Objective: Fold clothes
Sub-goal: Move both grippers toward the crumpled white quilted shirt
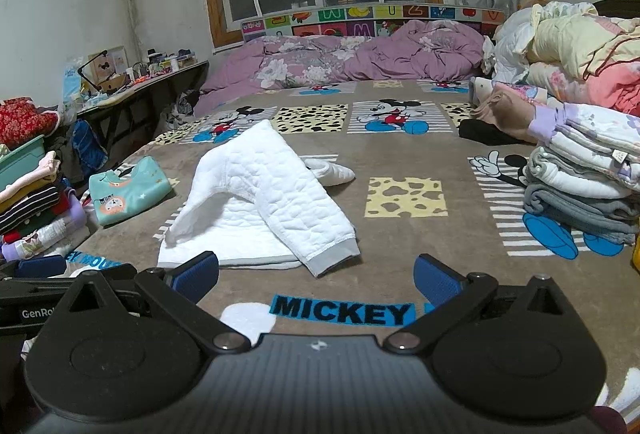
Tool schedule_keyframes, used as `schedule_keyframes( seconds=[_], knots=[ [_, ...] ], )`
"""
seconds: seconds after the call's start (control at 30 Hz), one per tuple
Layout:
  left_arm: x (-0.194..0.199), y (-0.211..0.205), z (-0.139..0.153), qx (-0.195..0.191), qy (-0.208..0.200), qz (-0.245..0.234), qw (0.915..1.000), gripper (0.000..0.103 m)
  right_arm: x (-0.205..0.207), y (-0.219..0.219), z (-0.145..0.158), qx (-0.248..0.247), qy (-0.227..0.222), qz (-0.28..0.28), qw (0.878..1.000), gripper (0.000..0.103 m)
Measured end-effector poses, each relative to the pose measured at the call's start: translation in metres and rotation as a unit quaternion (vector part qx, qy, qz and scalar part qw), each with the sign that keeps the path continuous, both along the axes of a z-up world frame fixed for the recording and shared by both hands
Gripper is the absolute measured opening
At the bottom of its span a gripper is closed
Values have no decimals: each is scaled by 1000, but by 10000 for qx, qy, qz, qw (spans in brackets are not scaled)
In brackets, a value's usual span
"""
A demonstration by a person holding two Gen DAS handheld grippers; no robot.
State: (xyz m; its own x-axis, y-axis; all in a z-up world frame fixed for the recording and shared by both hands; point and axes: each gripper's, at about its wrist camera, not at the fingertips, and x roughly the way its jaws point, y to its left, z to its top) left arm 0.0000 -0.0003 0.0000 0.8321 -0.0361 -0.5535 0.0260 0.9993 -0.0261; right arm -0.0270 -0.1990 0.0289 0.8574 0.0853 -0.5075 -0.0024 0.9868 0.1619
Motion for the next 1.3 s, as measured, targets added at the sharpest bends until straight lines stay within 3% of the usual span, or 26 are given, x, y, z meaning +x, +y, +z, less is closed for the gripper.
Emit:
schedule_keyframes(
  seconds=[0.9,1.3],
  knots=[
    [12,-11,-8,117,69,-60,9999,103,10,-7,-11,212,-12,28,9998,103],
    [42,-18,-29,161,468,-184,9986,103,31,-27,-35,542,-66,62,9985,103]
  ],
)
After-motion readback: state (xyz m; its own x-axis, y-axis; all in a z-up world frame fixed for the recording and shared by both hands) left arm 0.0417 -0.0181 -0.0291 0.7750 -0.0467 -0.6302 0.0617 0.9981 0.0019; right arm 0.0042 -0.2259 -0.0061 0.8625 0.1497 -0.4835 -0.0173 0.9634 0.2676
